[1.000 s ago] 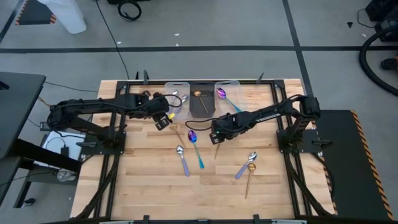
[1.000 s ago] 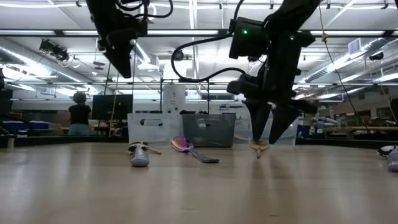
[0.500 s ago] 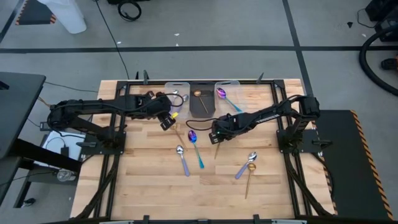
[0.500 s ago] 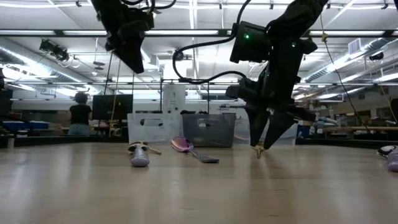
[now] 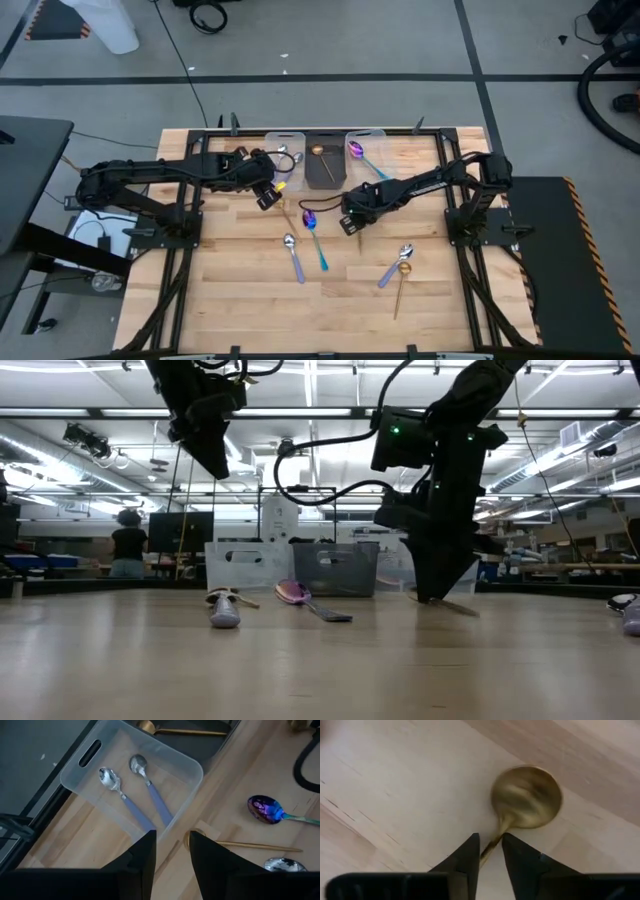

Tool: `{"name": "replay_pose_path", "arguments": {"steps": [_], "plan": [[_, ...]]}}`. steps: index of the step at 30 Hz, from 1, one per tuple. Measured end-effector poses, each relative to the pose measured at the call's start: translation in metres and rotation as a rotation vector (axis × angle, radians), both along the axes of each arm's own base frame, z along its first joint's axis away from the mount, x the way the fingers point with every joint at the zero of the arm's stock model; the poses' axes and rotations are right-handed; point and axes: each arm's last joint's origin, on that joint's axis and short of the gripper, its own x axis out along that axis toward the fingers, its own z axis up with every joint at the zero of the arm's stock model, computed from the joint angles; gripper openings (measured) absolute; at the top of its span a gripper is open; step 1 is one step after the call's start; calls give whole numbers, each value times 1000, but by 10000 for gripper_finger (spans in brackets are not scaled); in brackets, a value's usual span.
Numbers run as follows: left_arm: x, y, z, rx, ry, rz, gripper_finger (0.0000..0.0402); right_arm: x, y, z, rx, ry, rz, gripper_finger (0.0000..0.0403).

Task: Sort silverware by color (type)
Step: Put the top right gold spoon into the black bin

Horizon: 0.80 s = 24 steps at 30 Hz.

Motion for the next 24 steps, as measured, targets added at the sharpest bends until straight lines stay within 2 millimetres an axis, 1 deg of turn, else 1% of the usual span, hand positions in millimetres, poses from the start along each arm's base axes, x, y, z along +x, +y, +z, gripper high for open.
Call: {"name": "replay_pose_path", "arguments": {"steps": [8,15,24], "plan": [[0,0,0,6,6,-12,125,-2,-8,-1,42,9,25,14],[0,0,0,14,6,-7,125,1,-12,0,73,-25,19,16],[0,0,0,15,6,-7,125,18,-15,11,54,-131,52,13]]}}
